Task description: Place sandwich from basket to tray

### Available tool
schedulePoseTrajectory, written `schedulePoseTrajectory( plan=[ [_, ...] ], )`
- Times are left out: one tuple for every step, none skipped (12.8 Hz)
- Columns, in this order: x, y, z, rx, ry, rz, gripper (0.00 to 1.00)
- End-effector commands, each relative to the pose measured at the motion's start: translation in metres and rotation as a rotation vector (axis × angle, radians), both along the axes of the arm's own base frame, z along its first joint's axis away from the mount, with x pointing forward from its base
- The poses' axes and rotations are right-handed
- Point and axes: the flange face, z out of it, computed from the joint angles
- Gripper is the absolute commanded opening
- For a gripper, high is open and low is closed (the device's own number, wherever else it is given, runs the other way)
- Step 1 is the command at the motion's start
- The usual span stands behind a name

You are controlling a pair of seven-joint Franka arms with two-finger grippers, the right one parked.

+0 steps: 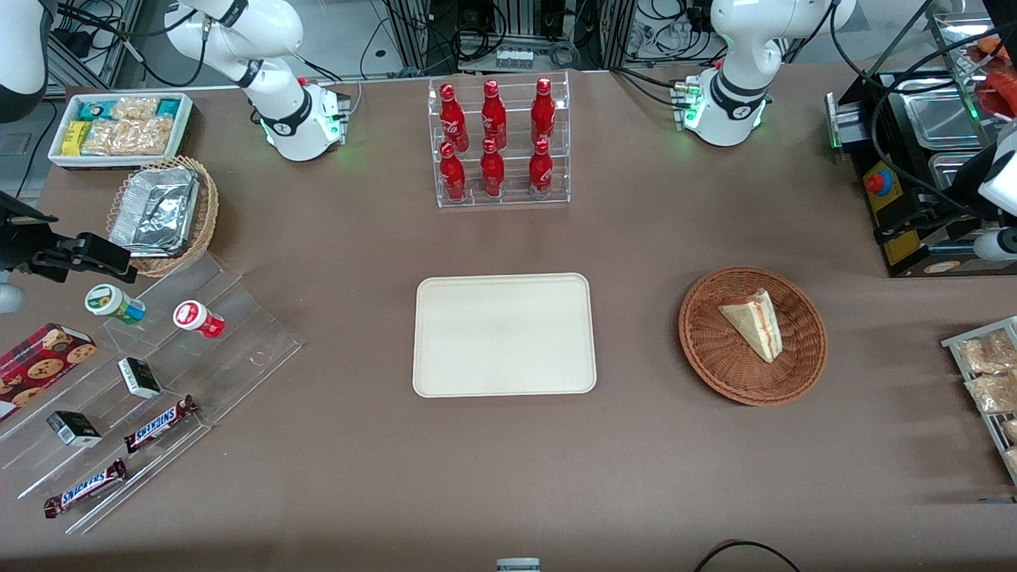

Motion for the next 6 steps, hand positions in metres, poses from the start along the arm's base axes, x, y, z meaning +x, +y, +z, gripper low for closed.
schedulePoseTrajectory(
  plan=[
    [-0.001,0.000,0.004,-0.001,-0.011,0.006,1.00],
    [-0.001,-0.001,0.004,-0.003,-0.010,0.008,1.00],
    [-0.001,0.000,0.002,0.002,-0.008,0.003,1.00],
    [-0.001,0.000,0.000,0.003,-0.004,0.001,1.00],
    [-0.001,0.000,-0.005,0.005,0.005,0.001,1.00],
    [-0.002,0.001,-0.009,0.003,0.016,0.004,1.00]
  ],
)
